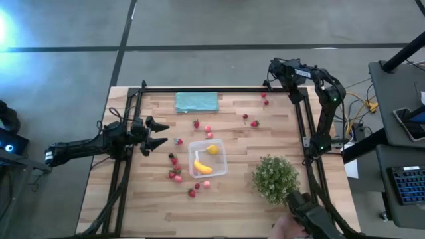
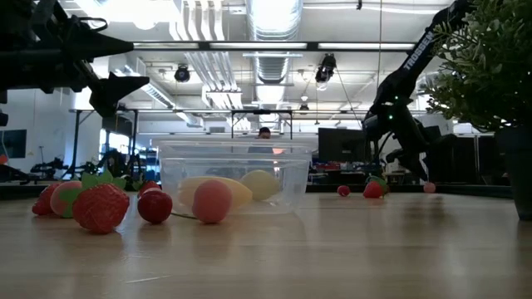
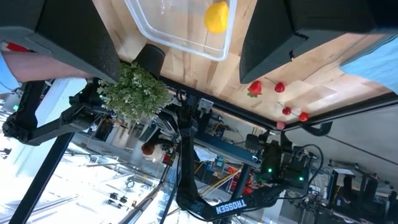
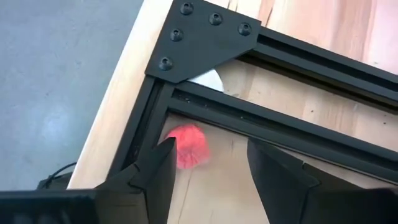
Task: Pick and placing Produce into tupperware
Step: Put the pink peach into the transparent bin
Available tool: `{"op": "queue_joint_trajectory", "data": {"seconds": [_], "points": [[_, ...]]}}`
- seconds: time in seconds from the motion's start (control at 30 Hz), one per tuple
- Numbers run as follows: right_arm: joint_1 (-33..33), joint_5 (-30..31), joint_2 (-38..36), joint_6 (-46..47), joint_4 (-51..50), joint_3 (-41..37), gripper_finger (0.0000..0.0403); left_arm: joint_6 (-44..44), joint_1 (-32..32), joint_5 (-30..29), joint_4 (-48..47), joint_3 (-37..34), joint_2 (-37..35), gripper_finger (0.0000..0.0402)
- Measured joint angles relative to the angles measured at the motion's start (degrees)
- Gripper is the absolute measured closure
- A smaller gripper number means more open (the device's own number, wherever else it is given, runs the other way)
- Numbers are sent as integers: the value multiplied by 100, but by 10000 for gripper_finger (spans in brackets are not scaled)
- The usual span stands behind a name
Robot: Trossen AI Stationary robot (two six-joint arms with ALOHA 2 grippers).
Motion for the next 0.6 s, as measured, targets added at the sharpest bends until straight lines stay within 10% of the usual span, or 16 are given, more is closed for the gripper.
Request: {"op": "queue_joint_trajectory", "data": {"seconds": [0.6], "points": [[28,49,31,124,378,-245,216,1,0,0,1,0,2,88]]}}
